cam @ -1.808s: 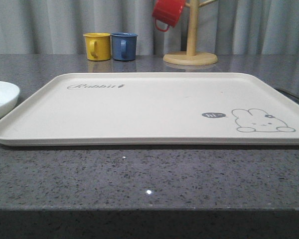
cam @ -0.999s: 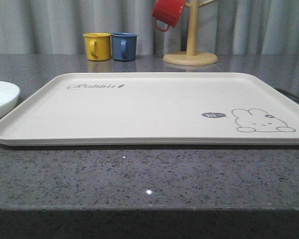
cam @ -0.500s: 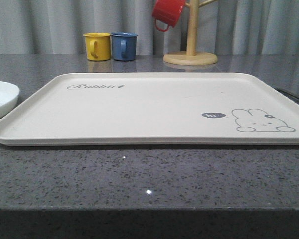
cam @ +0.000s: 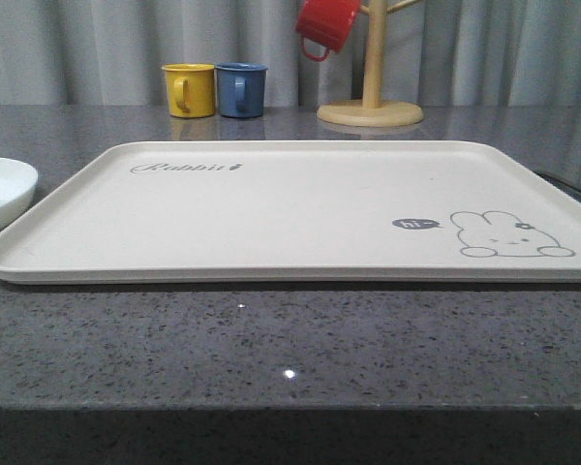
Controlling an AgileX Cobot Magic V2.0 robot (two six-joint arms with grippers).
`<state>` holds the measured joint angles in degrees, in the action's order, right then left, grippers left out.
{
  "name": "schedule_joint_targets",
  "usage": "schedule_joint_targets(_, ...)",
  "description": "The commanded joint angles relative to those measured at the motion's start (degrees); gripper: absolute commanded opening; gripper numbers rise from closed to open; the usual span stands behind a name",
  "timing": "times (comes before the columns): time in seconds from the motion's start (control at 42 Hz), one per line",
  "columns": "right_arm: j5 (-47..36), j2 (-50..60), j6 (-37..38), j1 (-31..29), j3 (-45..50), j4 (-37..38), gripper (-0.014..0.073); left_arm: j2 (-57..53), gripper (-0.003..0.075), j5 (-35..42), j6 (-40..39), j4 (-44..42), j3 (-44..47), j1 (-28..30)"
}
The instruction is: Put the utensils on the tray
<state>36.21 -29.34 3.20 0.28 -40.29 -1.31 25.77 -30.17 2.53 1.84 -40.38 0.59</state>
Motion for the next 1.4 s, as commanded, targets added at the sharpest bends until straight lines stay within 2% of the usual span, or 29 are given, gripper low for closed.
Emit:
schedule_joint_targets(0.0, 0.1, -3.2, -0.5, -0.3, -2.0, 0.6, -0.0067, 2.4, -0.0020, 2.6, -0.1, 0.2, -0.5, 0.1)
schedule_joint_targets(0.167, 2.7, -6.0, -0.5, -0.3, -1.9, 0.5, -0.0067, 4.4, -0.0020, -0.1, -0.1, 0.2, -0.3, 0.1)
schedule_joint_targets(1.047, 2.2, -6.2, -0.5, -0.3, -1.9, 0.9, -0.0053, 4.5, -0.0015, 0.3, -0.1, -0.4, -0.3, 0.1)
schedule_joint_targets(1.118, 2.6, -6.2, -0.5, -0.3, -1.9, 1.6, 0.0018, 4.6, 0.0045, 0.3, -0.1, -1.0, -0.3, 0.1)
schedule_joint_targets(1.189, 3.0, -6.2, -0.5, -0.3, -1.9, 2.3, 0.0162, 4.6, 0.0173, 0.3, -0.1, -1.8, -0.3, 0.1)
schedule_joint_targets(1.285, 3.1, -6.2, -0.5, -0.3, -1.9, 2.4, 0.0385, 4.6, 0.0397, 0.2, -0.1, -2.3, -0.3, 0.1)
schedule_joint_targets(1.332, 3.1, -6.2, -0.5, -0.3, -1.9, 2.4, 0.0481, 4.6, 0.0480, 0.1, -0.1, -2.3, -0.3, 0.1)
schedule_joint_targets(1.38, 3.1, -6.2, -0.5, -0.3, -1.9, 2.4, 0.0524, 4.6, 0.0520, 0.1, -0.1, -2.3, -0.3, 0.1)
